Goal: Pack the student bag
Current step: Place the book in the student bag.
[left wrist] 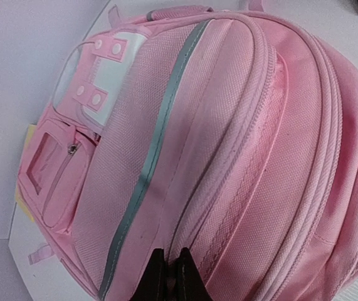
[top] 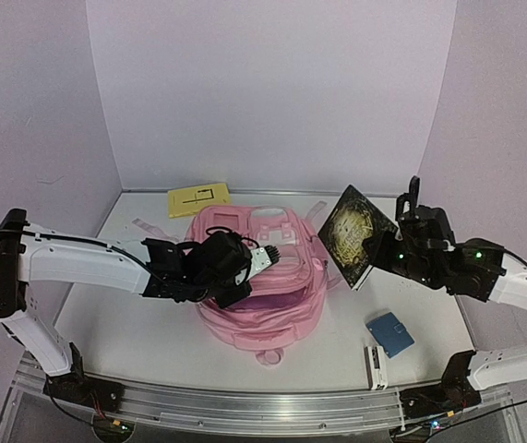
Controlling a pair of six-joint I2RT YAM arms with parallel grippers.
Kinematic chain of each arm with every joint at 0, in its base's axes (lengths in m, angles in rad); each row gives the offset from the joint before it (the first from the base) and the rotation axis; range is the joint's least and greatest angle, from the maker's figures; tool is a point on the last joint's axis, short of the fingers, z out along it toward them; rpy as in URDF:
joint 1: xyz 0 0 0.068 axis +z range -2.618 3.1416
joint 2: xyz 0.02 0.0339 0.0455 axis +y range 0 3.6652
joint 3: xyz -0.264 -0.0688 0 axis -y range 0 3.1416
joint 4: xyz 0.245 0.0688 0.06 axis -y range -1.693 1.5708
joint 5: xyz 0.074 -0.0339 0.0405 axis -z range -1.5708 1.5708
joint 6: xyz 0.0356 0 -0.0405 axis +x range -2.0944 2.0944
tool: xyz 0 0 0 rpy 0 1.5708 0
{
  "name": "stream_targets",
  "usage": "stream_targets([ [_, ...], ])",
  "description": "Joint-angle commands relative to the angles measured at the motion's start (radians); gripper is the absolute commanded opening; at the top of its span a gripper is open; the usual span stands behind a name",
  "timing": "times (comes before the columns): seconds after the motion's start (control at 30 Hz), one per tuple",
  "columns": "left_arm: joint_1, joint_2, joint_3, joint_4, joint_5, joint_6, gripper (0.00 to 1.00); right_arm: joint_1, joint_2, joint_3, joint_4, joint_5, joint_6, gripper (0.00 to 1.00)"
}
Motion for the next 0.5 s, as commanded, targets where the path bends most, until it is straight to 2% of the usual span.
stream_targets([
  [0.0,0.038,-0.023,0.14,0.211,-0.136,0.047,0.0,0.004,-0.105,0.07,-0.031,-0.098,0.074,0.0],
  [0.3,0.109,0.089,0.328,0.29,-0.11,0.063,0.0,0.004,-0.228,0.022,-0.118,-0.383,0.234,0.0],
  [0.47,0.111,0.118,0.39,0.3,-0.067,0.059,0.0,0.004,-0.185,-0.016,-0.107,-0.515,0.273,0.0],
])
